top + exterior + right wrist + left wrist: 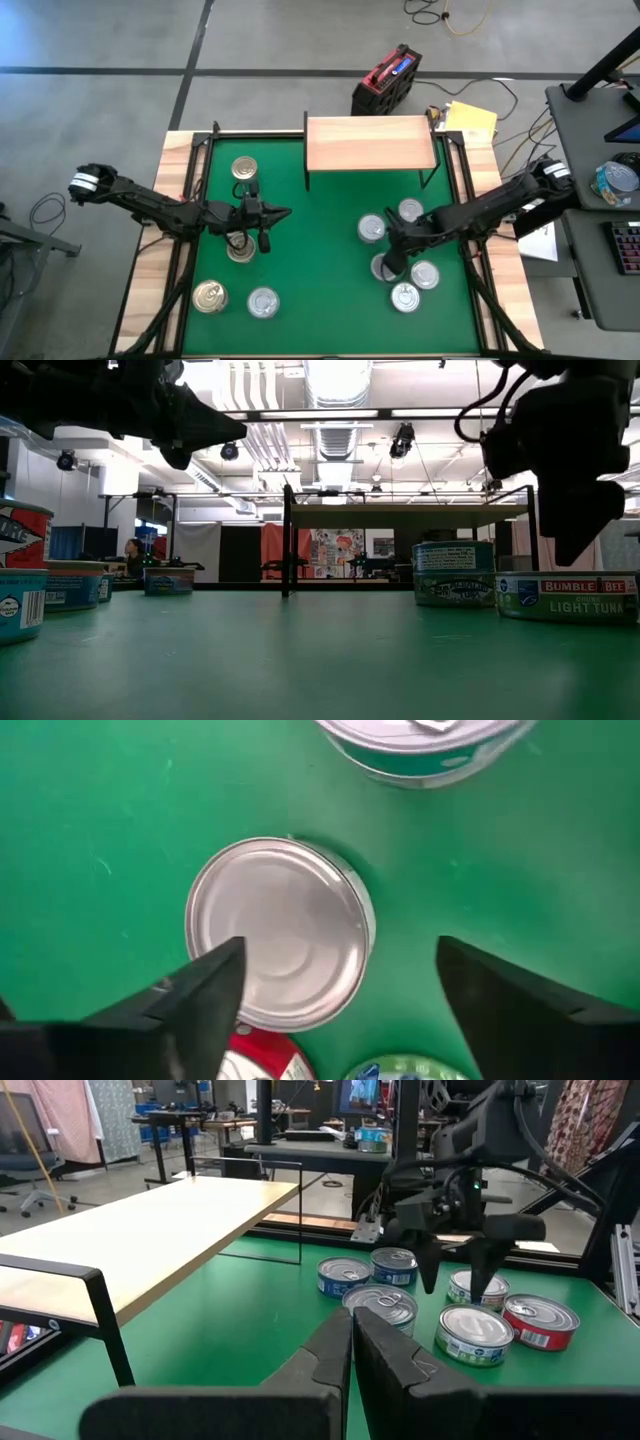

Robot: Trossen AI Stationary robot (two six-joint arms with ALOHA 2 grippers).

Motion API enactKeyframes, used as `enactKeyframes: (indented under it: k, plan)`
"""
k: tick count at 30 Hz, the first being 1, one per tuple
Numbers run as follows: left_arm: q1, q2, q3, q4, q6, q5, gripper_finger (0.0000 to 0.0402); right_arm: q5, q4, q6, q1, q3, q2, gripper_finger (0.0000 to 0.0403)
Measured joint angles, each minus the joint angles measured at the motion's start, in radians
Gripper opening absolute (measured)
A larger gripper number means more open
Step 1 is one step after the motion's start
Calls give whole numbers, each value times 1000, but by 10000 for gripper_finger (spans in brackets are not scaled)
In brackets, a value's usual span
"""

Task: Stack canned seafood by type on shelf
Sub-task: Put the green tuna can on the shelf

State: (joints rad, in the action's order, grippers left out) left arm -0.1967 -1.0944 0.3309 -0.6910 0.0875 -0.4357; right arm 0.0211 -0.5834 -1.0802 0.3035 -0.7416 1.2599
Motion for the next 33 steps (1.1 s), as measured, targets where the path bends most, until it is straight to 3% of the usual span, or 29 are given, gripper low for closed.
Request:
enactKeyframes:
  k: [5, 24, 28, 33]
  plan:
    - [0, 0, 0, 1, 0, 0, 0, 48, -1, 9, 0, -4, 33, 372]
    - [0, 0, 0, 12, 0, 0, 0, 64, 140, 77, 0, -4, 181, 372]
    - [0, 0, 0, 12, 0, 0, 0, 66, 139, 78, 0, -4, 186, 344]
    - [0, 0, 0, 12, 0, 1, 0, 65, 151, 94, 0, -4, 184, 266]
